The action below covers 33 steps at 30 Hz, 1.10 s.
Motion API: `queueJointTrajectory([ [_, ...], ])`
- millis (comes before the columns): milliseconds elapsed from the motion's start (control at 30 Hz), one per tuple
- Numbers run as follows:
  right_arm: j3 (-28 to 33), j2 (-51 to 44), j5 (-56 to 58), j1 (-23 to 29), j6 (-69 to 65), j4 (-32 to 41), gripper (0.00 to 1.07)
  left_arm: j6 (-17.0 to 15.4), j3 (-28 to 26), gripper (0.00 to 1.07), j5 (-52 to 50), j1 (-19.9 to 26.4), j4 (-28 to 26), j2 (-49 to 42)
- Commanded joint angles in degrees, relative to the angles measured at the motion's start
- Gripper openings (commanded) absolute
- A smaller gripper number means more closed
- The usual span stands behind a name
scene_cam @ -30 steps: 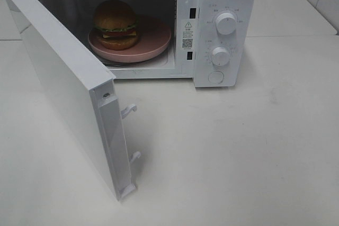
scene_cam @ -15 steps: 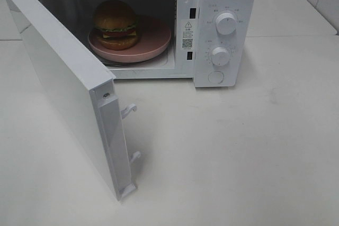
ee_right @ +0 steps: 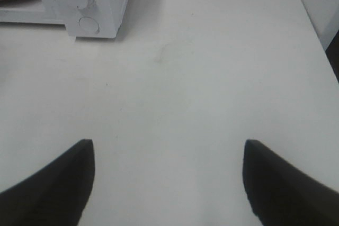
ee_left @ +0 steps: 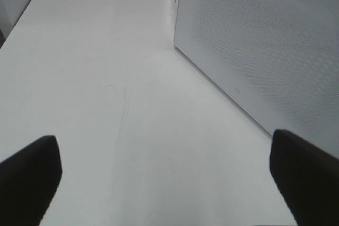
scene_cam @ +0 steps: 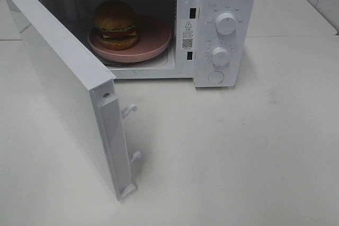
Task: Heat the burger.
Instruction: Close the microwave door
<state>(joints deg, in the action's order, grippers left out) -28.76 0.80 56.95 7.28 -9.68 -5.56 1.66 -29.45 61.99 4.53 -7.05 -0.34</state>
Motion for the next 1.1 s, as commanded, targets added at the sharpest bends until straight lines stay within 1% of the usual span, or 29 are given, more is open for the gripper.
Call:
queueJointTrajectory([
  [33,0.1,-2.8,0.2,-1.5,-0.2,-0.1,0.75,0.0,-0.1,1.00,-0.7,-0.2,-0.5,-0.8],
  [100,0.1,-2.6,0.2,-2.2,-0.1,-0.1,0.75,0.0,-0.1,1.00,-0.7,-0.2,-0.5,-0.8],
  [1100,0.1,-2.6,0.2,-2.2,-0.1,-0.1,0.75,0.0,-0.1,1.00,-0.7,-0.2,-0.5,-0.7],
])
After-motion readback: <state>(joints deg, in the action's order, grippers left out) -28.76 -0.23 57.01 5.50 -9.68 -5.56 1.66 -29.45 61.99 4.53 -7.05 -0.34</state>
